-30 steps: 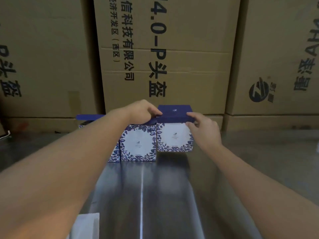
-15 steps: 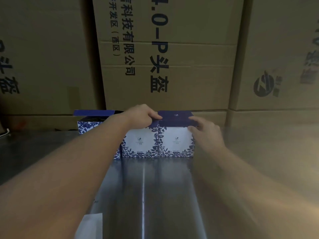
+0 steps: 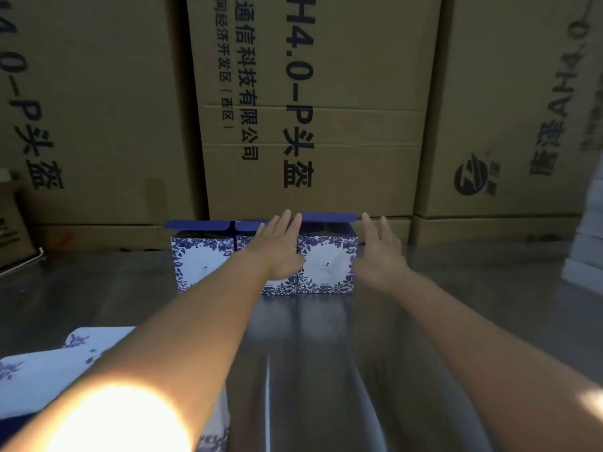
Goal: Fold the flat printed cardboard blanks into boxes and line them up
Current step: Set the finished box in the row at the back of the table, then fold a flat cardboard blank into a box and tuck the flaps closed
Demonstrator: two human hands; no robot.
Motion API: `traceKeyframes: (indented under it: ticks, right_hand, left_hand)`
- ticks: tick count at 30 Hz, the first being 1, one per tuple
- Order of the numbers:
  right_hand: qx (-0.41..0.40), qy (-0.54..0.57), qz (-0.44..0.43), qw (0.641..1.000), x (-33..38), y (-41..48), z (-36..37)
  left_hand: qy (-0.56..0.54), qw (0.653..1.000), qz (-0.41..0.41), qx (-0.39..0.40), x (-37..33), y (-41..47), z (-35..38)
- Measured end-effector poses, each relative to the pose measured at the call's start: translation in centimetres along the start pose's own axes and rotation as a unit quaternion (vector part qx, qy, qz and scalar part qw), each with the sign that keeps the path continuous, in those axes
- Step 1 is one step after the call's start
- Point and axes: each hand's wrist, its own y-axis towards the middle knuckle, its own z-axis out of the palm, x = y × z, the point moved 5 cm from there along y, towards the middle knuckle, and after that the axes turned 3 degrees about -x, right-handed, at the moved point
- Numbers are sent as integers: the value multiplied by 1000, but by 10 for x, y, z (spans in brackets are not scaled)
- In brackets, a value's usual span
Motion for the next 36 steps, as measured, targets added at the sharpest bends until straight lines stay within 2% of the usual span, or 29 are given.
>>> traceKeyframes:
  ticks: [2, 5, 9, 11, 14, 17, 19, 22, 24, 26, 27, 29, 32, 36]
  right_hand:
    - [8, 20, -6, 1000, 7, -27, -13]
    - [49, 40, -24, 998, 9, -82, -23]
    - [104, 58, -8, 993, 3, -163, -18]
    - [115, 71, -11, 991, 5, -198, -12]
    - [105, 80, -40, 991, 16, -241, 3]
    - [76, 83, -76, 991, 33, -272, 19]
    - [53, 67, -129, 988, 46, -282, 24]
    - [28, 90, -147, 985, 57, -285, 20]
    - [45, 82, -147, 985, 58, -287, 22]
    - [76, 46, -153, 984, 57, -291, 25]
    - [83, 43, -151, 984, 59, -292, 25]
    - [105, 97, -133, 981, 67, -297, 23]
    - [158, 179, -107, 965, 94, -318, 30]
    - [131, 100, -83, 983, 111, -330, 40]
  left_hand:
    - [11, 1000, 23, -3, -10, -29, -9]
    - [23, 998, 42, 48, -10, -81, -11]
    - [22, 995, 2, 99, 4, -162, 1]
    - [43, 994, -24, 99, 11, -196, 9]
    - [44, 993, -96, 57, 22, -236, 18]
    - [-16, 984, -170, 41, 24, -269, 33]
    - [-67, 980, -187, 14, 22, -281, 39]
    - [-121, 973, -190, -55, 26, -286, 38]
    - [-230, 948, -195, -100, 34, -285, 37]
    - [-376, 897, -195, -128, 38, -287, 38]
    - [-412, 878, -194, -147, 40, -288, 37]
    - [-419, 866, -211, -172, 46, -290, 33]
    - [-400, 876, -207, -173, 47, -287, 29]
    - [-364, 892, -215, -160, 39, -288, 25]
